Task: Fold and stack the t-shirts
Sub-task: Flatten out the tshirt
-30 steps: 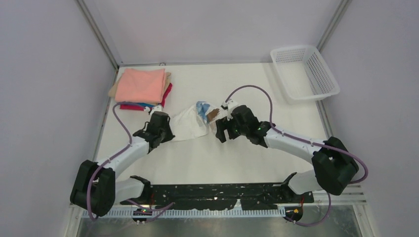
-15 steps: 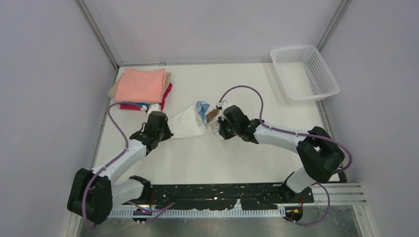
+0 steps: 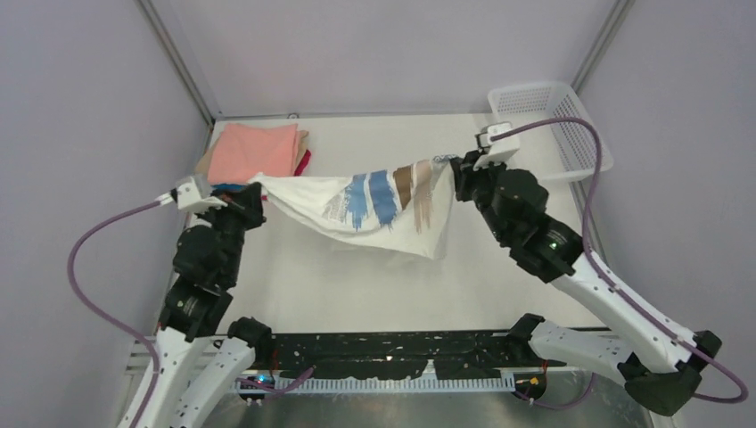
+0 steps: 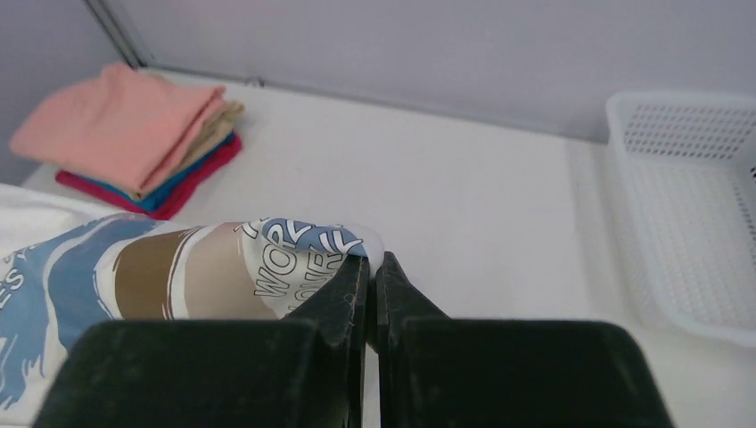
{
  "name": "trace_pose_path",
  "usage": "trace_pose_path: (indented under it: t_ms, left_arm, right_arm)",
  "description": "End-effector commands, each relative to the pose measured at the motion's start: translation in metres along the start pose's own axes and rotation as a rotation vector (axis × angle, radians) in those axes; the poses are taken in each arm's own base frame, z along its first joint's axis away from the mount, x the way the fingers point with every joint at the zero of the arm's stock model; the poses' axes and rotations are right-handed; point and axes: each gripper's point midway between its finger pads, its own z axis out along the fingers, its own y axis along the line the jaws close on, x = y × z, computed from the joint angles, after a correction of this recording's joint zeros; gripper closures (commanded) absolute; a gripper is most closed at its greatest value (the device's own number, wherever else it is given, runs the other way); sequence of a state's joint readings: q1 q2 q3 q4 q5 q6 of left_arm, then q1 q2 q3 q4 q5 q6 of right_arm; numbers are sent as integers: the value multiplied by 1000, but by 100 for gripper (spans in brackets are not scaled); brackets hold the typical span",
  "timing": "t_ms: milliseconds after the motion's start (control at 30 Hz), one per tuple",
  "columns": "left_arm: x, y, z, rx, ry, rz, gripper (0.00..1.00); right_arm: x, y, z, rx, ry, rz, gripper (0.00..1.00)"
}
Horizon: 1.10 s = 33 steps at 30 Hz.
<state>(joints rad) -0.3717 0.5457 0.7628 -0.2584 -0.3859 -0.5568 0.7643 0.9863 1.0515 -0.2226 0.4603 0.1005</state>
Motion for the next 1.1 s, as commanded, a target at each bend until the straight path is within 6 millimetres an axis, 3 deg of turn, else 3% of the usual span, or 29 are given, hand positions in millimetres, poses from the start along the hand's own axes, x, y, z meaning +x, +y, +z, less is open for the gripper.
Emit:
trace_pose_path:
  t_ms: [0,133,300,400,533,633,733,833,967,1000,1033,1067]
  left_arm:
    - [-102,-26,-46,108,-280,-4,100]
    - [-153,-36,-94,198,-421,-32,100]
    - [-177,-73,-141,446,-468,-31,100]
    - [-181,-84,-147,502,-461,-34,100]
    - [-182,-83,-146,483,-450,-38,100]
    - [-174,-74,-136,441,-441,-58,100]
    - [-152,-72,-110,404,-379,-65,100]
    - [-109,-62,-69,317,-254,-69,100]
    - [-26,-25,-3,84,-45,-40,100]
    - [-4,-15,9,37,13,-32,100]
    - [21,-5,20,-15,73,-22,100]
    - [46,8,29,-67,130,-7,100]
  right_arm:
    - [-96,-31,-50,61,-236,10,94]
    - [-156,-41,-105,-7,-386,57,94]
    - [-183,-23,-155,-226,-466,66,94]
    - [-192,-16,-178,-316,-504,75,94]
    - [-197,-15,-201,-373,-522,79,95]
    - [-190,-23,-202,-340,-495,97,94]
    - [-178,-40,-183,-210,-433,85,95]
    - [-157,-52,-149,-68,-329,2,94]
    - [-113,-61,-78,131,-138,-167,94]
    - [-90,-44,-49,60,-59,-212,95]
    - [-78,-54,-31,72,-16,-204,95]
    - [-51,-48,2,-22,60,-196,94]
